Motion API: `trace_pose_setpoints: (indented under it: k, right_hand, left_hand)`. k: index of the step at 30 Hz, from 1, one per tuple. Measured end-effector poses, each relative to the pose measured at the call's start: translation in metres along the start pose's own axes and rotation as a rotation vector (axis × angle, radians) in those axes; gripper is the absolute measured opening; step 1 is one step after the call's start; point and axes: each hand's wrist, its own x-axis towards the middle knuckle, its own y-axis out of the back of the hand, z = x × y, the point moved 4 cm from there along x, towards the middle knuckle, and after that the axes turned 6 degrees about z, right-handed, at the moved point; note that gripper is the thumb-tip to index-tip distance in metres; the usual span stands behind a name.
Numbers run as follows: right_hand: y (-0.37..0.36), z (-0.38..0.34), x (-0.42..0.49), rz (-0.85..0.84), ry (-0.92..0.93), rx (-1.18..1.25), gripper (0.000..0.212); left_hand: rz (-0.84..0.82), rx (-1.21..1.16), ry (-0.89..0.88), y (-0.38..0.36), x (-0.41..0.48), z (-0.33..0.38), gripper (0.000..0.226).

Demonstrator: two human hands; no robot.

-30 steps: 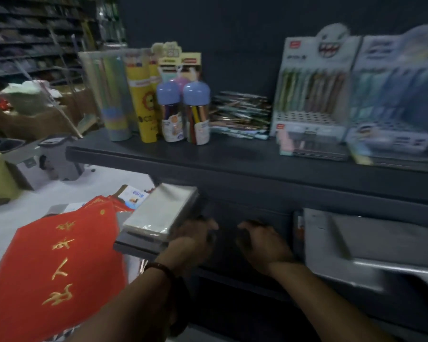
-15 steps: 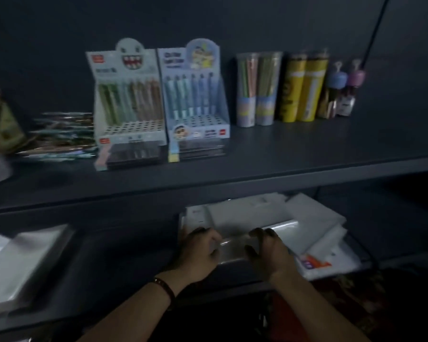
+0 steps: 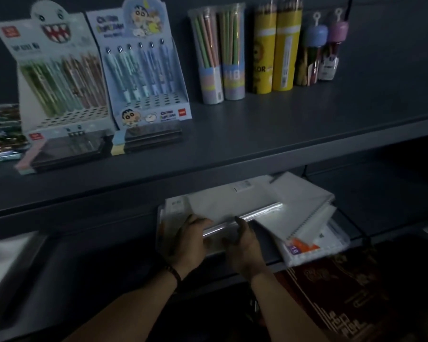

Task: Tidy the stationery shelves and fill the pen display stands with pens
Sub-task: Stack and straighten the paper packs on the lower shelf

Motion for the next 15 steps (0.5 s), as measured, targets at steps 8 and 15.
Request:
trace_pose_setpoints:
  k: [8, 15]
  right_hand:
    - [0.006, -0.002, -0.005, 0.072, -0.034, 0.227, 0.044]
    - [0.016, -0.015, -0.004, 0.083, -0.379, 0.978, 0.015]
  left_hand:
    - [0.200, -0.049, -0.111, 0.010, -0.009, -0.001, 0.036]
    - [0.216, -0.090, -0.290, 0.020, -0.023, 0.032, 0.024]
